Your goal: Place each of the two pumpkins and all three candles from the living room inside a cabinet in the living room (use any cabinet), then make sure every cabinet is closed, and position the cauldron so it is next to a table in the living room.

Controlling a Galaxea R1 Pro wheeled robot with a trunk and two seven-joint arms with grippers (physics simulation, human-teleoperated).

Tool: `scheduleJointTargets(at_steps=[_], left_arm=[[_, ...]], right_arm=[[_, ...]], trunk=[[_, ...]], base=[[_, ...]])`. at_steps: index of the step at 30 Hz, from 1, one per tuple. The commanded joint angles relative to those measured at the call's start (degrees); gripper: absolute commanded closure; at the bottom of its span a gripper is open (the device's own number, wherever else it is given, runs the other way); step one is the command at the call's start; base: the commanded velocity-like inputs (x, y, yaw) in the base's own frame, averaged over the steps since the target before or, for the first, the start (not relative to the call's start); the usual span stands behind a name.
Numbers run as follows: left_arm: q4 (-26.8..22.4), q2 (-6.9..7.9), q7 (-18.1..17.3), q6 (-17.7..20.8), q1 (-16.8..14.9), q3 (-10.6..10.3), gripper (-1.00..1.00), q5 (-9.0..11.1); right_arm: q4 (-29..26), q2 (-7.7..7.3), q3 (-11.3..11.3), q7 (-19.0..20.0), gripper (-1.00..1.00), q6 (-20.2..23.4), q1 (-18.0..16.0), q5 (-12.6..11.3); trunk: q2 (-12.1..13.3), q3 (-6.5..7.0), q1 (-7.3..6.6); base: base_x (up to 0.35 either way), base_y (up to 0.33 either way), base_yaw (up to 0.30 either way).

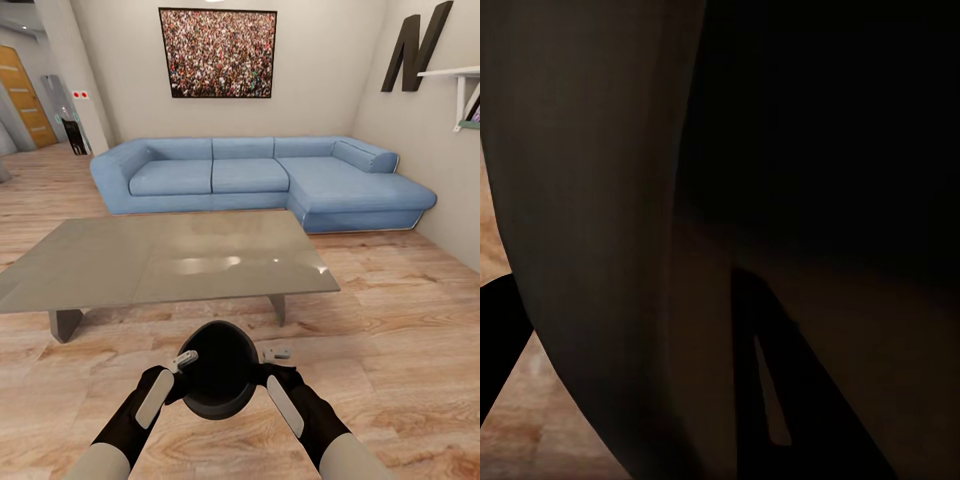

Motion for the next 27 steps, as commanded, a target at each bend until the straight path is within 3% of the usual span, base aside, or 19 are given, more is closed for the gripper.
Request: scheduleJointTargets(at_steps=[1,27], left_arm=[[0.0,1.54,0.8,1.9,0.0,-0.6,1.00,-0.7],[0.0,1.56,0.8,1.9,0.0,-0.6,1.00,-0.7]], right_arm=[[-2.1,-0.08,0.6,1.0,1.00,-0.3,-0.1,-2.4],[-2.2,-0.08,0.6,1.0,1.00,-0.3,-0.1,-2.4]], trunk=[[-0.4,-0.23,0.21],[-10.9,-4.58,5.92]], base=[[0.000,0.000,0.000],[0.000,0.000,0.050]])
